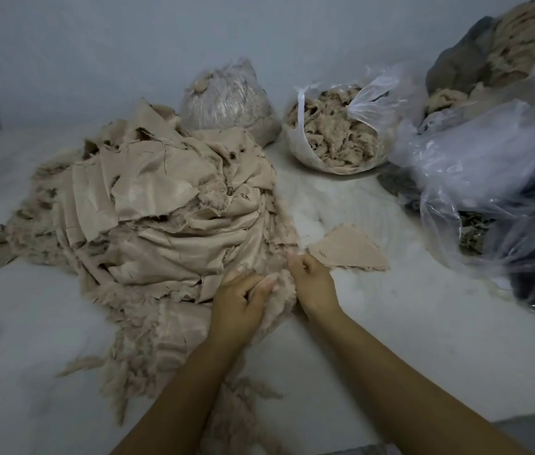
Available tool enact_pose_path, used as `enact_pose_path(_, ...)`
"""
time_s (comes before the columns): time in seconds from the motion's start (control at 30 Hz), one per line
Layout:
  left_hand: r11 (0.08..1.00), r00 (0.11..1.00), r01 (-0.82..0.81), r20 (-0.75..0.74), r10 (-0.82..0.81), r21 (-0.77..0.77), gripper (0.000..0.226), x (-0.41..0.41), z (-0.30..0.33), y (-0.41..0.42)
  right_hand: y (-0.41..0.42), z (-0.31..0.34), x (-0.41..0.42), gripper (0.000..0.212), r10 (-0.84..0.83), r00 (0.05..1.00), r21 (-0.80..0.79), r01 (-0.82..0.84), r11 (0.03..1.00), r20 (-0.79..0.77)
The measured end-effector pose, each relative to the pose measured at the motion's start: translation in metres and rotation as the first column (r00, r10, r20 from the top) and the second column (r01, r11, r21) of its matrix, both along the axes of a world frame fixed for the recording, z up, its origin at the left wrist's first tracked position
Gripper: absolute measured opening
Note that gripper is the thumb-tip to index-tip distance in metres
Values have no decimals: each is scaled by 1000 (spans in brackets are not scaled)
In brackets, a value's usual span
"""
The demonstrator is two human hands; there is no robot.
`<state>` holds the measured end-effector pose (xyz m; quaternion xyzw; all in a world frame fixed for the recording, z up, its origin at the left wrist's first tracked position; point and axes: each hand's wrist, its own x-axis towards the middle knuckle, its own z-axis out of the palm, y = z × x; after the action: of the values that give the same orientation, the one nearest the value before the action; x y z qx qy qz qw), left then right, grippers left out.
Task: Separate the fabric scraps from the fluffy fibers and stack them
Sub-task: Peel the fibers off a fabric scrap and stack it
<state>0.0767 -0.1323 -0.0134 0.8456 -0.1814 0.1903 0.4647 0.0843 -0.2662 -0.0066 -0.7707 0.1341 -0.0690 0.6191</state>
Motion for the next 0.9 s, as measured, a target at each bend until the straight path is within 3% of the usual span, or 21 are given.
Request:
enact_pose_path(0.1, 995, 998, 38, 51, -43, 95, 33, -1, 1, -3, -2, 8, -5, 36, 124, 992, 69, -122, 990, -33)
enact_pose_path(0.2, 998, 994, 47, -93, -50, -35, 16, 0, 3, -1, -10, 6, -14, 26, 93, 996, 116, -92, 989, -3)
enact_pose_path(0.3, 991, 968, 94, -222, -113, -96, 22, 3, 11, -1, -15, 7, -22, 18, -25, 1000, 268, 26, 963, -5)
enact_pose_path(0.4, 980, 951, 174, -241, -193, -99, 27, 7, 21, -6, -19, 11, -29, 25, 61, 998, 321, -57, 945, -3)
enact_pose_path(0.47, 975, 941, 186, -263, -212, -119, 27, 13, 27, -9, -20, 13, -33, 18, 136, 991, 385, -118, 915, -19)
enact_pose_path(0.6, 984, 943, 109, -300, -147, -140, 29, 27, 32, -8, -19, 12, -34, 17, 71, 996, 516, -33, 856, -53)
enact_pose_path(0.7, 984, 934, 163, -310, -179, -77, 27, 27, 32, -4, -21, 9, -35, 38, 23, 999, 538, 7, 843, -49)
enact_pose_path(0.77, 957, 904, 282, -319, -287, -62, 21, 24, 34, -5, -22, 12, -36, 50, 121, 993, 497, -101, 862, -8)
enact_pose_path(0.83, 926, 865, 372, -335, -372, -68, 19, 22, 37, -11, -24, 19, -35, 46, 238, 971, 341, -230, 911, 18)
enact_pose_path(0.9, 937, 879, 337, -325, -348, -89, 30, 24, 39, -16, -24, 23, -34, 32, 286, 958, 250, -284, 926, 28)
